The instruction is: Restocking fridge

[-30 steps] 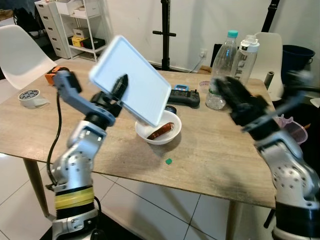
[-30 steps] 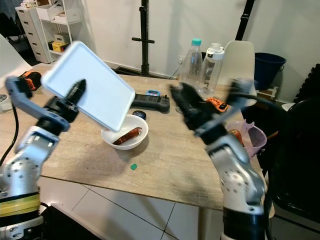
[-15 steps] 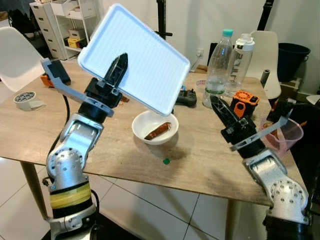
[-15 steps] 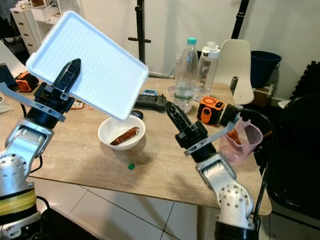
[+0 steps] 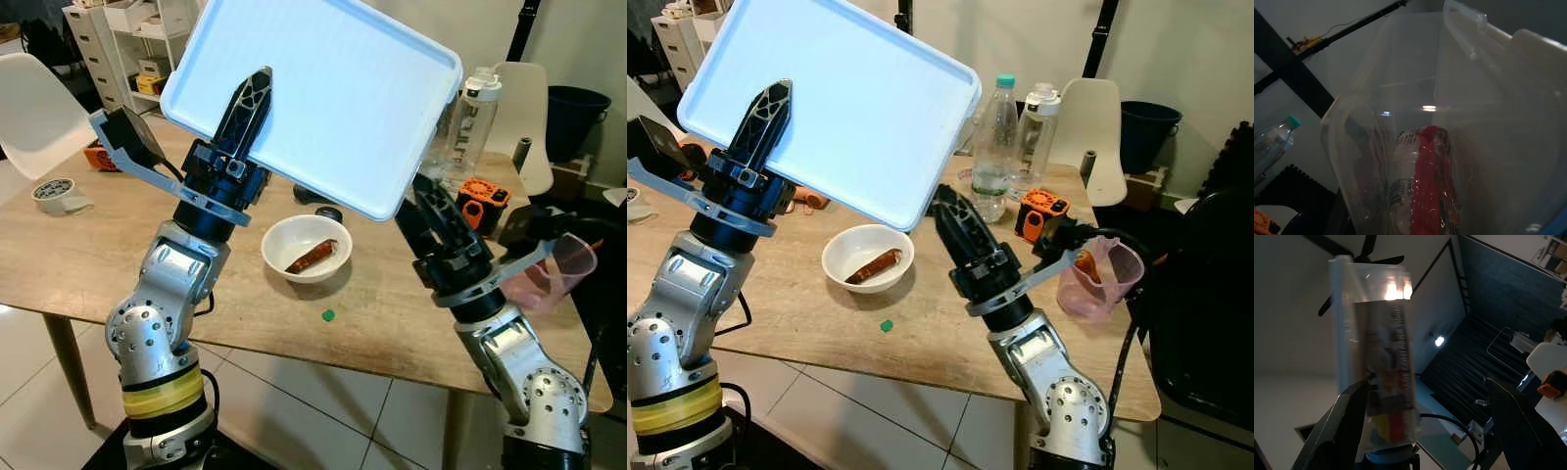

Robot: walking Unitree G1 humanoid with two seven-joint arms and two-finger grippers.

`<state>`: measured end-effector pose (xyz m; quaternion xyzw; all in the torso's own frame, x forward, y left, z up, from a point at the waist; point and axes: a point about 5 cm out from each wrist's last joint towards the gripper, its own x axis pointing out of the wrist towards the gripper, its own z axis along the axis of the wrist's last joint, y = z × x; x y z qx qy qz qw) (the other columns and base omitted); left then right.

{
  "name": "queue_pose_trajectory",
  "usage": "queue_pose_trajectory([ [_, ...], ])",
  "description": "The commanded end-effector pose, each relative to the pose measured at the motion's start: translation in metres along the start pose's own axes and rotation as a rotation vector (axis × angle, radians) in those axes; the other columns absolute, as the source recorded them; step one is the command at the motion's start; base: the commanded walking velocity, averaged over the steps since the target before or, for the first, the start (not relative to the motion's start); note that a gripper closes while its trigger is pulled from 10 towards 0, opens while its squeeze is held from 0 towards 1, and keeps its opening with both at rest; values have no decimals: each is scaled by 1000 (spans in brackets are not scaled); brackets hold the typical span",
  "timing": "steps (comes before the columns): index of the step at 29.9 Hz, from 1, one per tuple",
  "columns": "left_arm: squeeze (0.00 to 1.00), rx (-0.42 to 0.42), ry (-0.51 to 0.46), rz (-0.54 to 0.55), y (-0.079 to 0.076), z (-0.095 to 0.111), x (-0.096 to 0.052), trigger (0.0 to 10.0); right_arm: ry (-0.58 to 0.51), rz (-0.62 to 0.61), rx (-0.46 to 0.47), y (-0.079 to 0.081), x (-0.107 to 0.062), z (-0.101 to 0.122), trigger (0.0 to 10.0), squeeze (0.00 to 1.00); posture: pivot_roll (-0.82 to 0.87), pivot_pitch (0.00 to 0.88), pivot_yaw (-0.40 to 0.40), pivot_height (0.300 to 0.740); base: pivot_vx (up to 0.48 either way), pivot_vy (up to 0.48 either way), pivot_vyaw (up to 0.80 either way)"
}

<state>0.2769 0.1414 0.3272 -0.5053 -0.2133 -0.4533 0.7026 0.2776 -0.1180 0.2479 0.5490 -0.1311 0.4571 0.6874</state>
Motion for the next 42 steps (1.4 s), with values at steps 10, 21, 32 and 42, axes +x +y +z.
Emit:
queue_pose_trajectory([
  [10, 0, -46, -16, 33, -4, 9, -4, 10000, 86, 83, -262, 21, 2, 21, 10000, 0, -63, 69, 43, 740, 0, 0, 0],
  [21, 0, -94, 82, 39, -5, -5, -5, 10000, 203, 139, -256, 23, 10, 10, 10000, 0, -61, 66, 46, 740, 0, 0, 0],
  [32, 0, -116, 251, 24, -10, -21, -6, 10000, 247, 157, -204, 19, 15, 6, 10000, 0, -58, 76, 41, 740, 0, 0, 0],
  [42, 0, -93, 383, 36, -10, -26, -13, 10000, 271, 133, -197, 17, 8, 13, 10000, 0, -60, 83, 42, 740, 0, 0, 0],
])
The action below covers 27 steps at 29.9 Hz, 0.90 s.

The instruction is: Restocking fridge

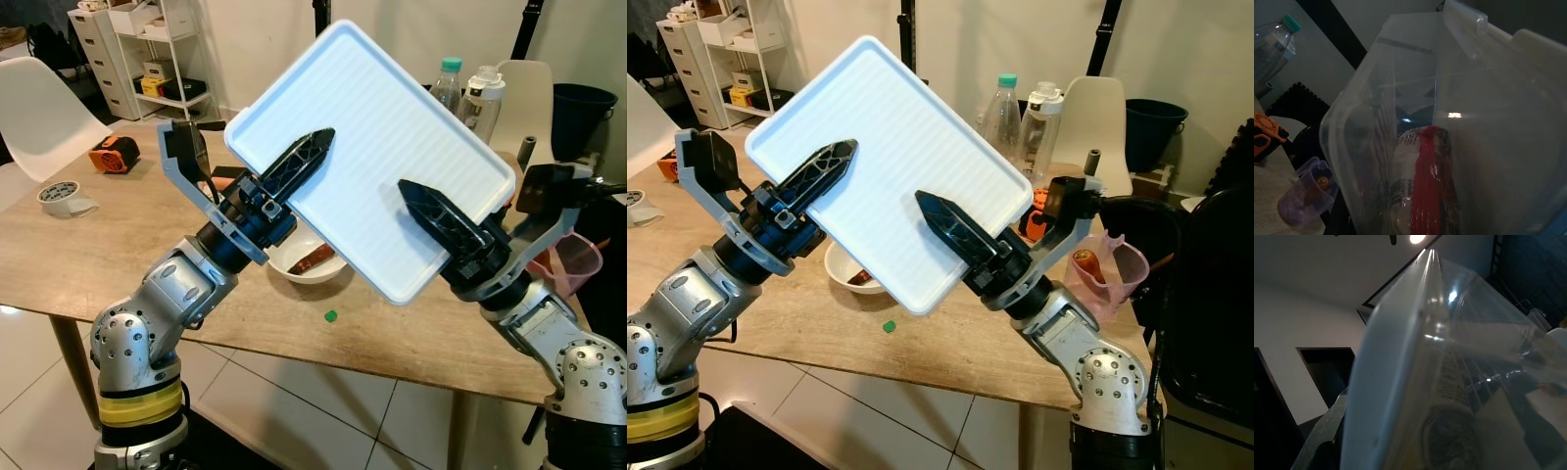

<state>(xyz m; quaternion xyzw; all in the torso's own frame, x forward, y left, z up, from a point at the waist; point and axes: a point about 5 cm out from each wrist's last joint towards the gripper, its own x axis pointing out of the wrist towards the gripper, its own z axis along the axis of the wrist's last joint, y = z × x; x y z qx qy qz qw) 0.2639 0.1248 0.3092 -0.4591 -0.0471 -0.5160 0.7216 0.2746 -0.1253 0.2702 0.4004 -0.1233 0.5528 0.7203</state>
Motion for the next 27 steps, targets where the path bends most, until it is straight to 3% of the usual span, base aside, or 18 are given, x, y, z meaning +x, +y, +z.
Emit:
queue_pose_trajectory([
  [1, 0, 13, 47, -39, -7, -2, 0, 10000, 16, 0, 16, 0, -3, -1, 10000, 0, -60, 83, 42, 740, 0, 0, 0],
  [4, 0, 19, 58, -36, -7, -2, -1, 10000, 27, -3, 20, 0, -4, -1, 10000, 0, -62, 85, 39, 740, 0, 0, 0],
  [5, 0, 22, 58, -33, -6, -1, -1, 10000, 30, -1, 21, 0, -5, -1, 9412, 0, -62, 85, 38, 740, 0, 0, 0],
  [6, 0, 31, 48, -33, -6, 0, 0, 10000, 32, 5, 27, 0, -5, -3, 0, 0, -63, 84, 37, 740, 0, 0, 0],
  [16, 0, 82, 44, 14, -4, -3, 6, 10000, 41, 13, 52, 2, -4, -9, 0, 0, -64, 84, 36, 740, 0, 0, 0],
  [17, 353, 89, 40, 12, -4, -3, 6, 10000, 39, 12, 53, 2, -4, -9, 0, 0, -64, 84, 36, 740, 0, 0, 0],
  [18, 353, 95, 38, 11, -5, -3, 7, 10000, 38, 12, 54, 2, -4, -9, 0, 0, -64, 84, 37, 740, 0, 0, 0],
  [19, 1000, 79, 21, 2, -5, -4, 8, 10000, 28, 4, 62, 1, -4, -10, 0, 0, -64, 84, 37, 740, 0, 0, 0],
  [22, 1000, 84, 22, -3, -5, -4, 9, 10000, 25, 4, 65, 1, -4, -11, 0, 0, -63, 85, 38, 740, 0, 0, 0],
  [23, 1000, 86, 27, -4, -5, -6, 9, 10000, 23, -7, 67, 0, -4, -12, 10000, 0, -63, 85, 38, 740, 0, 0, 0],
  [24, 1000, 89, 32, -3, -6, -6, 9, 10000, 23, -13, 68, -1, -4, -13, 10000, 0, -63, 85, 38, 740, 0, 0, 0],
  [25, 0, 81, 28, -1, -5, -7, 7, 10000, 18, -23, 68, -1, -3, -14, 10000, 0, -65, 86, 39, 740, 0, 0, 0],
  [27, 0, 71, 22, 11, -2, -7, 4, 10000, 4, -35, 67, -3, -4, -14, 10000, 0, -65, 86, 40, 740, 0, 0, 0],
])
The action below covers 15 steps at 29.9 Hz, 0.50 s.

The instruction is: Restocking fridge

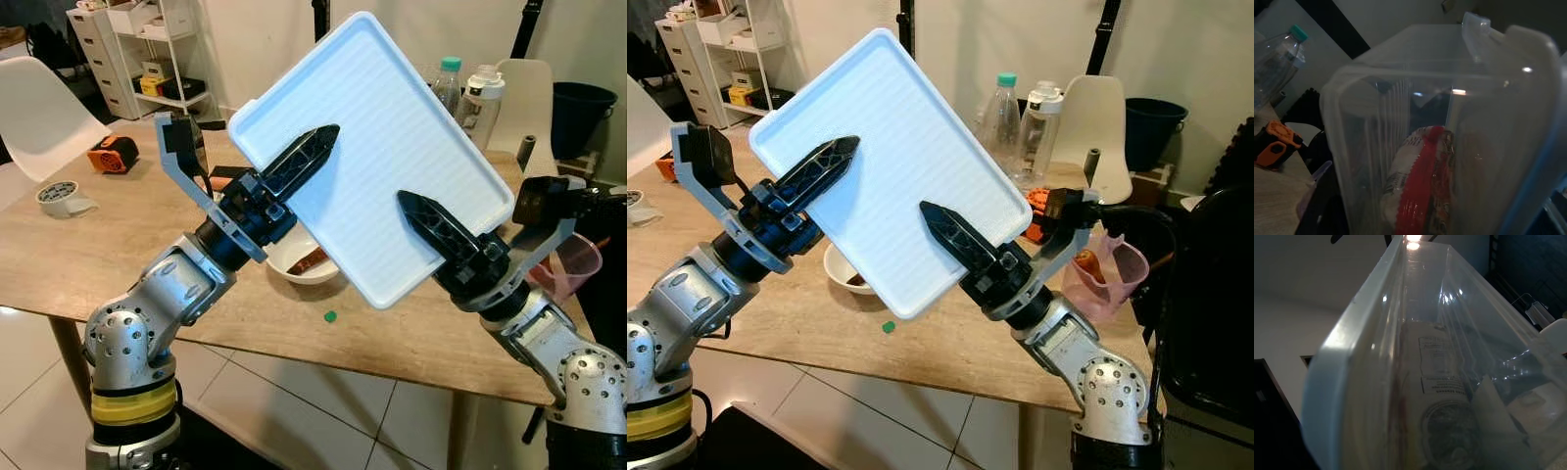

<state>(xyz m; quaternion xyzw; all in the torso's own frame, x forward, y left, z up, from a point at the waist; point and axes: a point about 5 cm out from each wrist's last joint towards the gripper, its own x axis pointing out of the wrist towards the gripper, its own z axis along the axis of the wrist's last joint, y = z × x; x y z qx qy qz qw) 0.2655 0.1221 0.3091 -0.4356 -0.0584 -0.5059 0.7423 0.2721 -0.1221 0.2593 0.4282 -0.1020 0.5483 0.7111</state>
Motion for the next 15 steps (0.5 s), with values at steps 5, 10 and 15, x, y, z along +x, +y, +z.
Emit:
queue_pose_trajectory([
  [5, 0, -4, 18, 21, 1, -8, -6, 10000, -22, -33, -10, -2, 0, -1, 10000, 0, -63, 88, 42, 740, 0, 0, 0],
  [10, 0, -20, 15, 123, 15, -14, -18, 10000, -75, -63, -29, -6, -2, 8, 10000, 0, -55, 87, 43, 740, 0, 0, 0],
  [15, 1000, -36, -33, 197, 25, -16, -24, 10000, -120, -89, -67, -9, -4, 19, 10000, 0, -52, 87, 39, 740, 0, 0, 0],
])
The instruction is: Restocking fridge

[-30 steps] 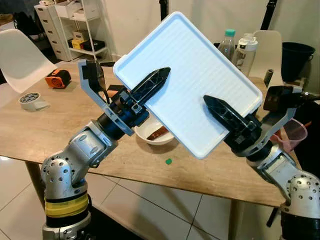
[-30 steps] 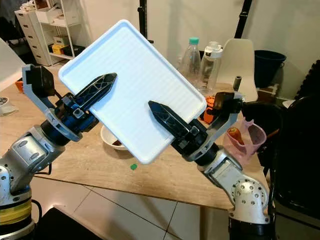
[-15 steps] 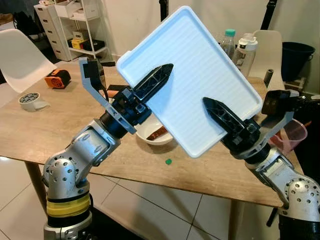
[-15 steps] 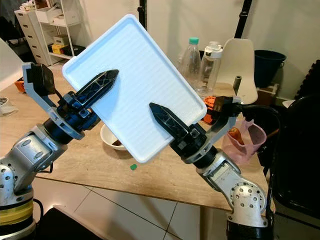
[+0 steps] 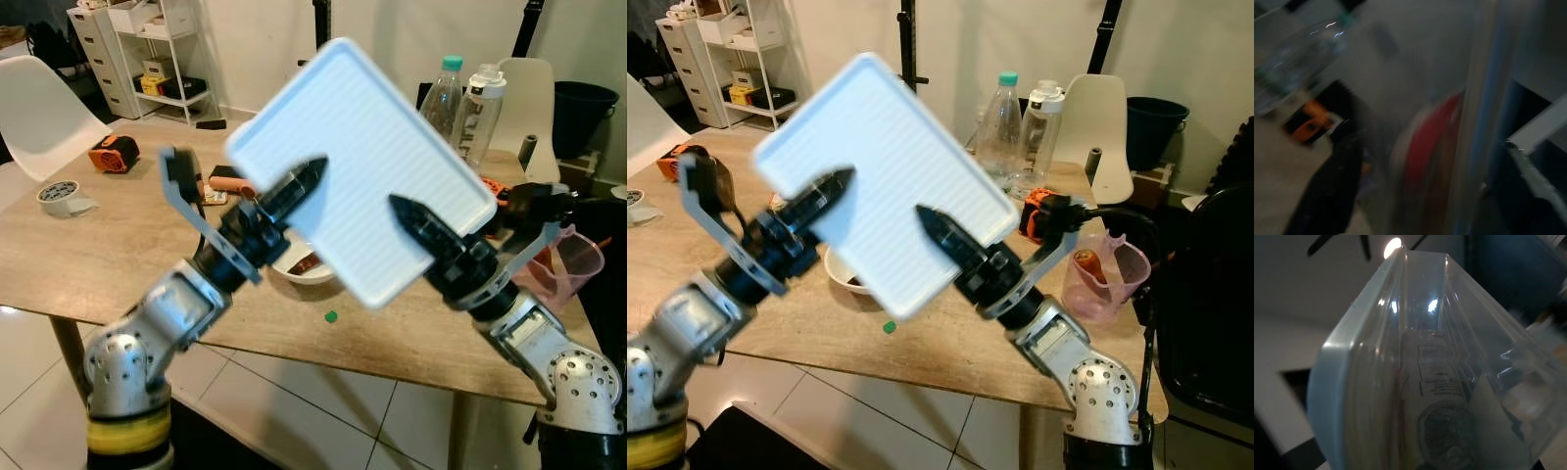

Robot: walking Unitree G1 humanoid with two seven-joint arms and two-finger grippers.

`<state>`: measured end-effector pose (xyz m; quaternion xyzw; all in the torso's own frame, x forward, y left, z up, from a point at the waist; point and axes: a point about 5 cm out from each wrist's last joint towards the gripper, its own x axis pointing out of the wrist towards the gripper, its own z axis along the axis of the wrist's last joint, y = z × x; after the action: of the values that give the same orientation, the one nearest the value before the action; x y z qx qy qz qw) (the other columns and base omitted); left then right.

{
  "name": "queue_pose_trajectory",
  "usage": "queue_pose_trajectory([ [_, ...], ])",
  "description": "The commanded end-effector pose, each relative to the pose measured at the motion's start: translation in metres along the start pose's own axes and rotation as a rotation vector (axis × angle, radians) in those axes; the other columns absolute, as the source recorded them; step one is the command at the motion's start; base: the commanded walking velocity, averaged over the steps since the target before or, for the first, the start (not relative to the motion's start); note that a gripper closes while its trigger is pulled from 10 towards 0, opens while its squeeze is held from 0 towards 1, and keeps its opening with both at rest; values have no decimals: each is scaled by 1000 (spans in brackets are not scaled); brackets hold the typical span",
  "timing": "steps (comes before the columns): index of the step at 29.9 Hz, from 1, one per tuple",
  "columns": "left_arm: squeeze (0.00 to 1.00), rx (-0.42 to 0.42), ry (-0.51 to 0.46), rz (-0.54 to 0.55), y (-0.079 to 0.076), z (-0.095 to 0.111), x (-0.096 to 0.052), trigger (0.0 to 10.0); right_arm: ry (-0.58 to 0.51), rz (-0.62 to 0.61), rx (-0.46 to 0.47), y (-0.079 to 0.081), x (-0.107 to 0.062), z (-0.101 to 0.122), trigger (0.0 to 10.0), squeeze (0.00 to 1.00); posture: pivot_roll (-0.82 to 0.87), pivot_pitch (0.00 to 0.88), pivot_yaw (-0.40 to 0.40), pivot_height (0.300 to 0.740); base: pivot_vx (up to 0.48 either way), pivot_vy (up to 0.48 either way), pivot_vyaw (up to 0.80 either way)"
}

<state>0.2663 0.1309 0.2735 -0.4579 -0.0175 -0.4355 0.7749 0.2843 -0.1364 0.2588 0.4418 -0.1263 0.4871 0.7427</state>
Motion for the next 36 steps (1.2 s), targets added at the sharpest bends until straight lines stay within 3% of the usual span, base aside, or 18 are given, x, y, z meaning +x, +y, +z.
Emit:
queue_pose_trajectory([
  [1, 1000, 5, -18, 34, 4, -1, 1, 10000, -29, 13, -21, 2, 2, 6, 10000, 0, -51, 86, 37, 740, 0, 0, 0],
  [2, 1000, 5, -18, 34, 4, -1, 1, 10000, -29, 13, -21, 2, 2, 6, 10000, 0, -51, 86, 37, 740, 0, 0, 0],
  [3, 878, 5, -24, 31, 3, 0, 1, 10000, -30, 12, -21, 2, 2, 7, 10000, 0, -53, 86, 37, 740, 0, 0, 0],
  [4, 878, 5, -24, 31, 3, 0, 1, 10000, -30, 12, -21, 2, 2, 7, 10000, 0, -53, 86, 37, 740, 0, 0, 0],
  [5, 0, -2, -32, 26, 3, 0, 1, 10000, -29, 12, -22, 2, 2, 7, 10000, 0, -53, 86, 37, 740, 0, 0, 0],
  [15, 0, 68, -30, 178, 20, -2, -8, 10000, -73, -130, -125, -12, -9, 19, 10000, 0, -52, 88, 33, 740, 0, 0, 0],
  [16, 0, 126, -19, 242, 27, -5, -9, 10000, -100, -197, -159, -18, -14, 25, 10000, 0, -53, 89, 32, 740, 0, 0, 0],
  [18, 0, 364, 47, 411, 43, -13, -10, 10000, -168, -387, -291, -33, -28, 42, 10000, 0, -57, 95, 34, 740, 0, 0, 0],
  [19, 0, 364, 47, 411, 43, -13, -10, 10000, -168, -387, -291, -33, -28, 42, 10000, 0, -57, 95, 34, 740, 0, 0, 0],
  [20, 0, 472, 73, 455, 48, -15, -10, 10000, -192, -457, -353, -37, -32, 49, 10000, 0, -58, 97, 35, 740, 0, 0, 0],
  [22, 0, 472, 73, 455, 48, -15, -10, 10000, -192, -457, -353, -37, -32, 49, 10000, 0, -58, 97, 35, 740, 0, 0, 0],
  [23, 0, 571, 111, 478, 50, -18, -9, 10000, -203, -514, -438, -38, -36, 56, 10000, 0, -57, 97, 33, 740, 0, 0, 0],
  [24, 0, 571, 111, 478, 50, -18, -9, 10000, -203, -514, -438, -38, -36, 56, 10000, 0, -57, 97, 33, 740, 0, 0, 0],
  [27, 0, 674, 152, 482, 50, -25, -6, 10000, -273, -566, -577, -27, -45, 81, 10000, 0, -61, 97, 36, 740, 0, 0, 0],
  [32, 0, 700, 157, 491, 52, -27, -5, 10000, -281, -581, -596, -26, -50, 84, 10000, 0, -67, 96, 40, 740, 0, 0, 0],
  [34, 0, 729, 156, 509, 54, -28, -5, 10000, -262, -639, -656, -29, -52, 83, 10000, 0, -67, 96, 40, 740, 0, 0, 0],
  [35, 0, 821, 138, 561, 61, -28, -7, 10000, -199, -756, -850, -35, -49, 77, 10000, 0, -66, 94, 41, 740, 0, 0, 0],
  [36, 0, 821, 138, 561, 61, -28, -7, 10000, -199, -756, -850, -35, -49, 77, 10000, 0, -66, 94, 41, 740, 0, 0, 0],
])
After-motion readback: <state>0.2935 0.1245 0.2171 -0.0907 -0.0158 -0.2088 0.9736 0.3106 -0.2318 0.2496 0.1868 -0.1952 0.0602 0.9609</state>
